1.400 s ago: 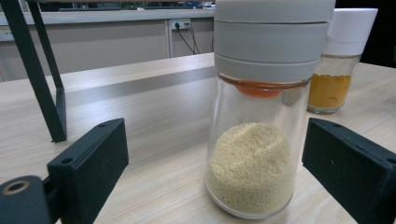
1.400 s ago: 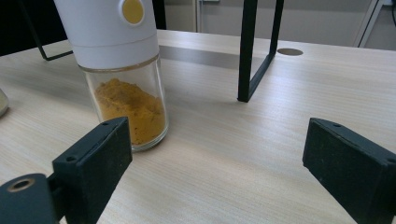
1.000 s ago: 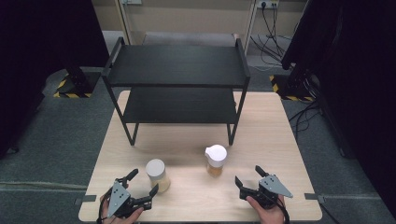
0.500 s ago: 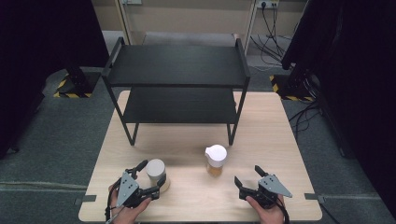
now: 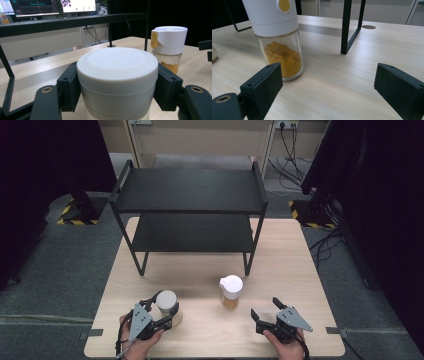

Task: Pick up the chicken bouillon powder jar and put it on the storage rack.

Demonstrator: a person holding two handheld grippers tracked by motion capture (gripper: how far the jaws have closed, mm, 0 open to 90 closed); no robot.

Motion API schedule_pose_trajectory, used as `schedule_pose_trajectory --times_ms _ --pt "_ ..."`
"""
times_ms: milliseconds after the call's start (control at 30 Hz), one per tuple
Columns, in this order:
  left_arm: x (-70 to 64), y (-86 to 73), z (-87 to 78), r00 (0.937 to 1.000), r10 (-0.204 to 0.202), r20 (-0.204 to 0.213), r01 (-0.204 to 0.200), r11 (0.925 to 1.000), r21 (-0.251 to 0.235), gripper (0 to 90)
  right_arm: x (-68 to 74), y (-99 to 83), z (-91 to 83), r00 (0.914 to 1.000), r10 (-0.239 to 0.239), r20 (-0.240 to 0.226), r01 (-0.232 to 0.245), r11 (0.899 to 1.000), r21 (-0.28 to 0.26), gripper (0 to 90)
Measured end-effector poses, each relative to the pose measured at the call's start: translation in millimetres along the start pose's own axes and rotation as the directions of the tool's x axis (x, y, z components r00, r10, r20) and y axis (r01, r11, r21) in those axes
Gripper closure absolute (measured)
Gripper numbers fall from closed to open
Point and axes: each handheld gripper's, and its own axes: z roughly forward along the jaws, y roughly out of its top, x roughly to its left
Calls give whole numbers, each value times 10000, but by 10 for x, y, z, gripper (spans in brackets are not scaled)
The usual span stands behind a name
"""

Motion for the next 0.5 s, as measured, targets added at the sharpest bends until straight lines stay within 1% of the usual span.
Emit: schedule_pose_trajectory --times_ms 67,167,267,400,500 --pt "-6 7 1 10000 -3 -38 4 10000 27 331 -1 1 1 10000 17 9 -17 10000 9 85" --pt "-32 36 11 9997 -102 -211 105 9999 121 331 -2 -1 -1 10000 69 20 -69 10000 -5 85" --pt "-39 57 12 9994 -211 -280 213 9997 92 332 1 -3 -2 10000 74 41 -74 10000 -17 85" --pt "-54 113 6 9990 -246 -364 245 9997 -38 333 4 -3 -1 10000 75 55 -75 10000 -17 85" --pt "-65 185 1 9983 -366 -459 354 9990 -275 333 7 -6 -1 10000 59 69 -58 10000 -39 85"
